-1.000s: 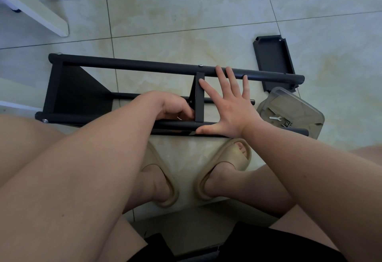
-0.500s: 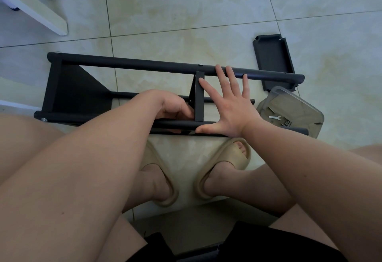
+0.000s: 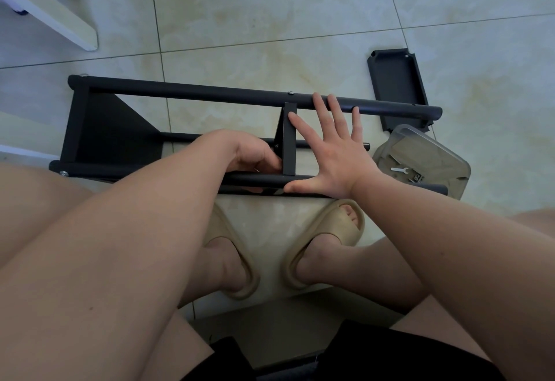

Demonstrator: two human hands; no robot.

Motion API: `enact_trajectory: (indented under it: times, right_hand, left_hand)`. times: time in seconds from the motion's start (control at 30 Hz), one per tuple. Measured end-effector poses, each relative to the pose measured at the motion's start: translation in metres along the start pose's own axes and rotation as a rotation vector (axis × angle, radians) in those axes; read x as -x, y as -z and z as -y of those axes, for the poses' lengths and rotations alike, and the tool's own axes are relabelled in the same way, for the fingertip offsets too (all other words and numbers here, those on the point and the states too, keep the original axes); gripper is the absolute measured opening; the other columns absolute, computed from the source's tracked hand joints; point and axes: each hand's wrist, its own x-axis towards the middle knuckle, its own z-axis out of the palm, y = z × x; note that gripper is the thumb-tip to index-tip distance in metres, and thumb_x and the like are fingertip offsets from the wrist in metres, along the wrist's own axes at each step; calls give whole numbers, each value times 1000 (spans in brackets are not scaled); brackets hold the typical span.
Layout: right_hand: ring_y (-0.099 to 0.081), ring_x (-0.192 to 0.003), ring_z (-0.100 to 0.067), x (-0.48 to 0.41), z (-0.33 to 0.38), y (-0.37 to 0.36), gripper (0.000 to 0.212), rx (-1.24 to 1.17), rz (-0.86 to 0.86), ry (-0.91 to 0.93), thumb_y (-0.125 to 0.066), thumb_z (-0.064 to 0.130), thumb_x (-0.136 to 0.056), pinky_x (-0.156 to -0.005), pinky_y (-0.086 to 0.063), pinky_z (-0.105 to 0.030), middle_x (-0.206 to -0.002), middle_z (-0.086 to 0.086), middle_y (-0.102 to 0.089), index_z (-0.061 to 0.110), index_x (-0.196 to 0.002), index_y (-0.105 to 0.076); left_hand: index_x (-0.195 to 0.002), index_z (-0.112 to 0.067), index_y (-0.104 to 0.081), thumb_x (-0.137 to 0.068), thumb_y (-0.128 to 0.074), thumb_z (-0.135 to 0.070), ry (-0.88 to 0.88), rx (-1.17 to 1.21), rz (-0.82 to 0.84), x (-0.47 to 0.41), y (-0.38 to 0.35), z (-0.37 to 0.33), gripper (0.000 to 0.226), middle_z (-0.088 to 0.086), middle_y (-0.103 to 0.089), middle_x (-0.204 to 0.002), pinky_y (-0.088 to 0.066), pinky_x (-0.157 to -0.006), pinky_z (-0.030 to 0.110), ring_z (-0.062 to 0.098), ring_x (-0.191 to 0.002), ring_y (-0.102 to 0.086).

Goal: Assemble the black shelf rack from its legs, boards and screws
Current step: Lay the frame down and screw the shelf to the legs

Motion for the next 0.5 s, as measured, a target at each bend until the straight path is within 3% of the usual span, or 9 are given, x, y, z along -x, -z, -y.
enact_trajectory:
  times: [0.1, 0.2, 0.27, 0.37, 0.5]
  right_hand:
    - [24, -153, -33, 0, 0, -1, 124, 0, -3, 2, -31, 103, -59, -118, 12, -67, -168, -9, 22, 40, -160, 3]
    - [24, -153, -33, -1, -1, -1, 124, 5, -3, 1, -30, 103, -59, -118, 11, -68, -168, -9, 21, 40, -160, 3]
    - [24, -153, -33, -1, -1, -1, 124, 8, -4, 1, -30, 103, -59, -118, 11, -68, -168, -9, 22, 40, -160, 4]
    - [24, -153, -34, -1, -1, -1, 124, 8, -3, 1, -31, 103, -59, -118, 11, -68, -168, -9, 22, 40, -160, 3]
    - [24, -153, -33, -1, 0, -1, 124, 2, -1, -2, -31, 103, -59, -118, 12, -68, -168, -9, 21, 40, -160, 3]
  left_hand:
    - [-93, -18, -78, -91, -56, -10, -18, 22, 13, 2, -1, 1, 24, 8, -73, -99, -53, -89, 37, 22, -90, -68]
    - [-118, -13, -72, -89, -57, -11, -51, 24, 18, 3, -1, 1, 33, 13, -69, -124, -44, -110, 44, 29, -118, -63]
    - [-125, -11, -69, -82, -62, -14, -62, 28, 23, 2, -1, 1, 43, 13, -65, -132, -38, -115, 47, 29, -128, -58]
    - [-121, -12, -71, -75, -68, -19, -41, 21, 14, -1, 0, 2, 47, 10, -69, -125, -45, -110, 44, 26, -122, -62]
    - [-98, -20, -79, -88, -63, -16, 13, 5, -23, -4, 2, 2, 19, 1, -74, -101, -57, -79, 32, 19, -94, -69]
